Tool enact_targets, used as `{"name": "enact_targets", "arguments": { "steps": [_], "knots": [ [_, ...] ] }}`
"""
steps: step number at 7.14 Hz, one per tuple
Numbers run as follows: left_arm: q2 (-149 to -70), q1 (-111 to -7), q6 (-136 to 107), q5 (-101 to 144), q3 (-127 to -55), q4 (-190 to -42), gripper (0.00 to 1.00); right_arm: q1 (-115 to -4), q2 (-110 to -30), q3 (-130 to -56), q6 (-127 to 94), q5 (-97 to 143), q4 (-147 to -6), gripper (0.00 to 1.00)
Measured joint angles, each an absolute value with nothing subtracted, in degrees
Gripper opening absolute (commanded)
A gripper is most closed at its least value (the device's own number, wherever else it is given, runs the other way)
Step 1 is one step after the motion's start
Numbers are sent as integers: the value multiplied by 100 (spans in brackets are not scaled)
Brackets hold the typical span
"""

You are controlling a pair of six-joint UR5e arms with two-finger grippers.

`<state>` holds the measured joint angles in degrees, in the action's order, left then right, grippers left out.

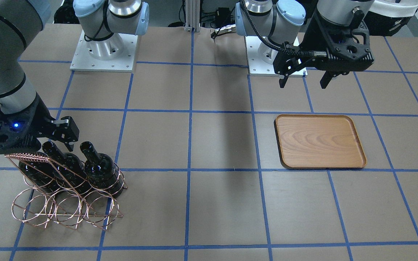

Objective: Take wine from basket and place on tray
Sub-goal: 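Lower the right gripper onto the nearest bottle's neck in the rack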

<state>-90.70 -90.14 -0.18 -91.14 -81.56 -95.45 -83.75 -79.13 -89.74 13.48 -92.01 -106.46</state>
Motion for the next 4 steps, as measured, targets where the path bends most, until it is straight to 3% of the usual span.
{"name": "enact_targets", "arguments": {
  "steps": [4],
  "knots": [
    [-9071,-9018,-18,-9114,-8156,-9550,100,-8367,-7877,-8976,1357,-9208,-10628,80]
  ]
}}
